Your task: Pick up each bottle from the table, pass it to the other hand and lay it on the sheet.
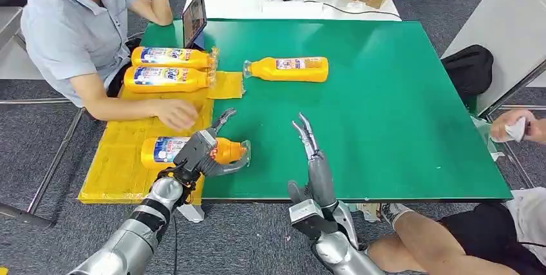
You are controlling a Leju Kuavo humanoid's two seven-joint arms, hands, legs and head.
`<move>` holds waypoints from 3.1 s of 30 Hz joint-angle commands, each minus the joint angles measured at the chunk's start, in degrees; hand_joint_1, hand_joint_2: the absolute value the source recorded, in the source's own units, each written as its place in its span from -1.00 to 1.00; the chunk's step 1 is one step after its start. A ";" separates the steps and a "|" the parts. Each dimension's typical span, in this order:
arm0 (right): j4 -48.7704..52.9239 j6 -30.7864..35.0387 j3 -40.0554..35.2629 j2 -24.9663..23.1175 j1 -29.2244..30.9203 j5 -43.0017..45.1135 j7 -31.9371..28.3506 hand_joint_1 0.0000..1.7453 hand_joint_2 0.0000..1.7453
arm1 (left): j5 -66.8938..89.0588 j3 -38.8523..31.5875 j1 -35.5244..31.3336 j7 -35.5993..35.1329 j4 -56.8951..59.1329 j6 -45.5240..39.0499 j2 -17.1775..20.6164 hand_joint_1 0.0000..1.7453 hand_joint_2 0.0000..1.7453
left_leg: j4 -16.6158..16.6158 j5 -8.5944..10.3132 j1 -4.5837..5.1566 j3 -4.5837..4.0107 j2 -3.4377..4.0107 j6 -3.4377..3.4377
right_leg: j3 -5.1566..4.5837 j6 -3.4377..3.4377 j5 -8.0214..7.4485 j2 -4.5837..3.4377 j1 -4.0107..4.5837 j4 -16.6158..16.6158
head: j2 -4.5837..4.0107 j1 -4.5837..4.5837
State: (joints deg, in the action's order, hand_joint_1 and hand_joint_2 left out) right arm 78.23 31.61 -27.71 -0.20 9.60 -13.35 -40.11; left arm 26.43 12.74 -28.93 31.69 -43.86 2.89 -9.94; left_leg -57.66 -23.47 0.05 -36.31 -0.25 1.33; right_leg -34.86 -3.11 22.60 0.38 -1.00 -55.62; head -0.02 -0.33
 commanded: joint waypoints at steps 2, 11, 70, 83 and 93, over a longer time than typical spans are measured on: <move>-1.13 1.38 0.11 0.40 -0.15 0.98 0.11 -1.00 -1.00 | -24.35 -7.60 8.41 -1.51 -21.84 1.98 -5.10 -1.00 1.00 | -0.01 -0.09 -0.04 0.14 0.07 -0.05 | 0.12 0.09 0.06 -0.06 0.05 0.01 | 0.02 0.00; -18.37 -9.90 14.55 1.36 2.41 -11.99 1.83 -1.00 1.00 | -53.31 -7.07 25.24 -4.01 -43.80 -0.86 -1.33 -1.00 1.00 | 0.13 -0.18 -0.03 0.39 0.32 -0.06 | 0.30 0.10 0.05 -0.29 0.04 0.16 | 0.02 0.00; -57.87 -22.66 11.99 1.35 31.70 -30.86 14.47 -1.00 1.00 | -29.78 1.98 21.10 -1.80 -38.57 -19.09 0.56 -1.00 1.00 | -0.03 -0.17 -0.01 0.32 0.09 -0.05 | 0.29 0.13 0.13 -0.09 0.03 -0.03 | 0.00 0.00; -61.93 -35.60 4.44 3.45 33.96 -35.25 18.79 0.98 1.00 | -31.74 1.69 21.33 -2.39 -37.26 -17.56 1.11 -1.00 1.00 | 0.04 -0.19 -0.03 0.50 0.06 -0.07 | 0.47 0.15 0.17 -0.04 0.07 0.05 | 0.02 0.00; -61.17 -37.52 4.58 3.40 33.00 -33.04 16.98 1.00 1.00 | -33.00 1.85 21.26 -2.73 -36.19 -15.99 1.29 -1.00 1.00 | 0.06 -0.07 -0.02 0.53 0.04 -0.01 | 0.48 0.06 0.05 0.02 0.04 0.11 | 0.02 0.00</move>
State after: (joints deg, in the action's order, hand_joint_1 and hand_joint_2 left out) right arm 21.81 -4.55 -20.28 2.93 43.75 -47.56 -21.73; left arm -6.01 13.92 -5.79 29.59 -84.19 -14.08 -10.38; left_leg -57.67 -23.51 0.08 -35.94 -0.13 1.37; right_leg -34.58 -3.12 22.60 0.32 -1.00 -55.59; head 0.00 -0.33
